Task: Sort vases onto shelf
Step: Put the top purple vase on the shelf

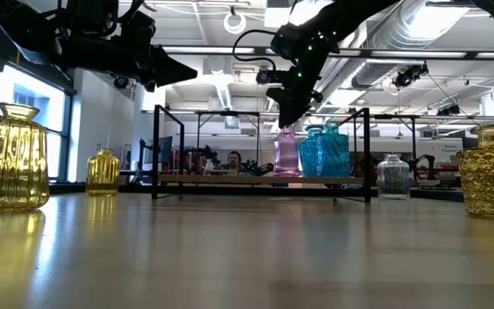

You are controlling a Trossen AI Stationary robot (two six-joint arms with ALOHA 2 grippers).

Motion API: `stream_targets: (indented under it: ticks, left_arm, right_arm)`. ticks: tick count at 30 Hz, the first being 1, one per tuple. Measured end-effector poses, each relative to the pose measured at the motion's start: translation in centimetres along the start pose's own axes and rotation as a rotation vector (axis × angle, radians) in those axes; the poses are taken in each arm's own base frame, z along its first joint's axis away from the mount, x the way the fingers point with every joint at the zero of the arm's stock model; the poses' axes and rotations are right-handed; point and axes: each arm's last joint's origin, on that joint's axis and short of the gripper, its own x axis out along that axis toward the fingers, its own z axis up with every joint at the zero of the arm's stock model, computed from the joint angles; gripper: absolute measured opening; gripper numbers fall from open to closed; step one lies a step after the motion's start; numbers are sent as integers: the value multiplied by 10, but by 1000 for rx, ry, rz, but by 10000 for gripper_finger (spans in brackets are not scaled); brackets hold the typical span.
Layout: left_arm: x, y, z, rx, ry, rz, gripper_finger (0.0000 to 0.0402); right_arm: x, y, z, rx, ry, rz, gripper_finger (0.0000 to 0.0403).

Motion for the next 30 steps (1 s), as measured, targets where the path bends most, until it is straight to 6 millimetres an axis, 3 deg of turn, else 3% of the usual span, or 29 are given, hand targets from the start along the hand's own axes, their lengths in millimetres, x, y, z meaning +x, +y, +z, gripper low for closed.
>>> stream_targets:
  ticks: [15, 25, 30]
  left_arm:
    - [0, 0, 0, 0, 0, 0, 5]
    - [0, 0, 0, 0, 0, -1, 5]
    - [0, 0, 0, 0, 0, 0, 5]
  right_arm:
    - [0, 0, -1, -5, 12, 0, 95]
    - [0, 0, -1, -3, 11, -3, 153]
    - [0, 0, -1, -2, 10, -3, 157]
